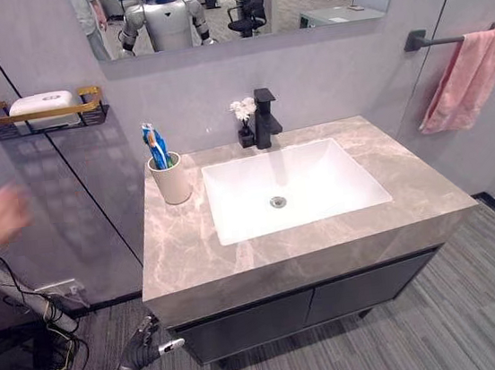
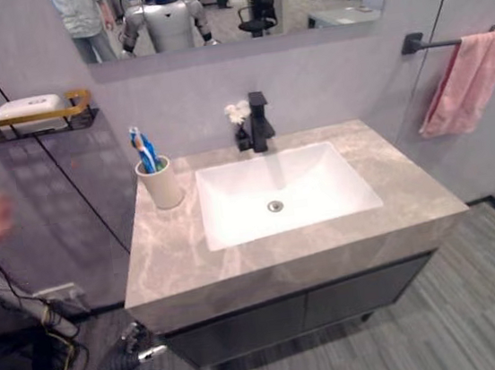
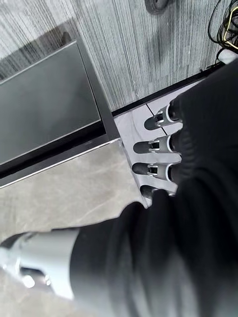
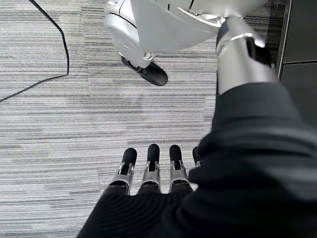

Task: Put brush and paste in cup on sink, flatten towel.

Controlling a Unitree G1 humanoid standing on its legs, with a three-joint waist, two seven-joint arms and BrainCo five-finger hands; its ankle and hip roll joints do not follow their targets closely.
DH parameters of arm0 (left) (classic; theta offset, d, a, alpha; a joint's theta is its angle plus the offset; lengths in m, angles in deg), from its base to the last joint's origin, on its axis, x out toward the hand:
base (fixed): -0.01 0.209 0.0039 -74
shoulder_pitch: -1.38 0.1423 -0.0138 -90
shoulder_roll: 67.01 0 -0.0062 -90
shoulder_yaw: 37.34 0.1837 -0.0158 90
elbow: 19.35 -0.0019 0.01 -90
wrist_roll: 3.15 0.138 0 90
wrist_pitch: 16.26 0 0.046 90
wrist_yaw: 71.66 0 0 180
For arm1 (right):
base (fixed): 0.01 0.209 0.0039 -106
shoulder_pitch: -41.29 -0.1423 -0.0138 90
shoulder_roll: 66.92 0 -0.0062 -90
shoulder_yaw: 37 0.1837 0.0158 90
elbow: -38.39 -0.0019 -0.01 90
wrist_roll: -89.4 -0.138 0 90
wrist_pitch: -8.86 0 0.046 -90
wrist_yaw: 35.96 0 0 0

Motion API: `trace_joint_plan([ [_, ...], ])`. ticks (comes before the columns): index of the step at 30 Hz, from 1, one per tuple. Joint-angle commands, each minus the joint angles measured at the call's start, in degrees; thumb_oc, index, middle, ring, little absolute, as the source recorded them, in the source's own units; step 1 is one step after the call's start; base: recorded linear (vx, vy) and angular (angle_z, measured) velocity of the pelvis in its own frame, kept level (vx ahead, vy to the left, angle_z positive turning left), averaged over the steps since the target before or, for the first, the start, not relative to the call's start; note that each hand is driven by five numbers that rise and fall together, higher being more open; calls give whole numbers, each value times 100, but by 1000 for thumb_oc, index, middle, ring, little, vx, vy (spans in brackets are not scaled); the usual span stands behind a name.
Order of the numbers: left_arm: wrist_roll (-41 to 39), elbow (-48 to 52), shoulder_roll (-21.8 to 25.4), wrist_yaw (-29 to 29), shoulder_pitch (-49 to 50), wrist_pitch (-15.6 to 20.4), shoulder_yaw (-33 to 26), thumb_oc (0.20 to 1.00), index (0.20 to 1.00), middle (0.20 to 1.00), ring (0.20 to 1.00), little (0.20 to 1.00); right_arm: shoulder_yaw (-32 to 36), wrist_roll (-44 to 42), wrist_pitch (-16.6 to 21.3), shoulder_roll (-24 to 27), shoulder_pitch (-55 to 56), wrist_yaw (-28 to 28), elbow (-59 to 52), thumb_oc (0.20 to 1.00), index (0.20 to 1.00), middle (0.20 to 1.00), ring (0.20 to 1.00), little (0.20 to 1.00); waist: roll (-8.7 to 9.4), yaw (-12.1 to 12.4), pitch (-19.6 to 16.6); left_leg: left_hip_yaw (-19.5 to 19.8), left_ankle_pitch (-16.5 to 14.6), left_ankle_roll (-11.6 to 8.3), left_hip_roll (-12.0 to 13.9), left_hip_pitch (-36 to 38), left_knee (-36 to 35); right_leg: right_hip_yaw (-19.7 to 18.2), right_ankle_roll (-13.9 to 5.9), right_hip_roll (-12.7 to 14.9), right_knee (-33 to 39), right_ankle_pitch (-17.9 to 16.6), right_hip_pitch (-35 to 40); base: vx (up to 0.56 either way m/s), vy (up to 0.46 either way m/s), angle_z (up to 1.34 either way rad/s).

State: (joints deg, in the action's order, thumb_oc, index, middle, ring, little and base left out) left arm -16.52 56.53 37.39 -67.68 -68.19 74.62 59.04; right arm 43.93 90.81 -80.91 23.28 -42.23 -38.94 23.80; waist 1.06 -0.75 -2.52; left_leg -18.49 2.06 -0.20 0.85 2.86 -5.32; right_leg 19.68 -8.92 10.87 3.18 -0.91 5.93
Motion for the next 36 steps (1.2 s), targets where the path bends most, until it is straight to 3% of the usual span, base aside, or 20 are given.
trace_joint_plan([
  [1,175,775,-369,470,427,256,133,1000,1000,1000,1000,1000,-129,128,-24,56,-296,-76,401,1000,1000,1000,1000,1000,42,46,6,389,-182,73,-68,-156,64,-49,-53,-87,-324,-209,-324,-10,34,3],
  [9,591,109,-453,346,746,182,-288,1000,1000,1000,1000,1000,-115,97,-13,33,-309,-62,314,1000,1000,1000,1000,1000,81,195,51,512,-187,119,-142,-213,74,102,-73,-1,-384,-210,-324,-11,34,6],
  [26,811,-597,-646,352,701,29,-252,1000,1000,1000,1000,1000,-131,-7,-11,157,-401,-49,21,1000,1000,1000,1000,1000,168,188,66,639,-251,206,-247,-233,97,152,-107,122,-544,-242,-342,-2,21,4],
  [36,700,-402,-476,295,673,-20,-448,1000,1000,1000,1000,1000,-174,-20,-33,155,-438,31,-207,1000,1000,1000,1000,1000,273,182,236,789,-356,368,-341,-181,194,113,-136,364,-1429,-343,-587,-9,54,6],
])
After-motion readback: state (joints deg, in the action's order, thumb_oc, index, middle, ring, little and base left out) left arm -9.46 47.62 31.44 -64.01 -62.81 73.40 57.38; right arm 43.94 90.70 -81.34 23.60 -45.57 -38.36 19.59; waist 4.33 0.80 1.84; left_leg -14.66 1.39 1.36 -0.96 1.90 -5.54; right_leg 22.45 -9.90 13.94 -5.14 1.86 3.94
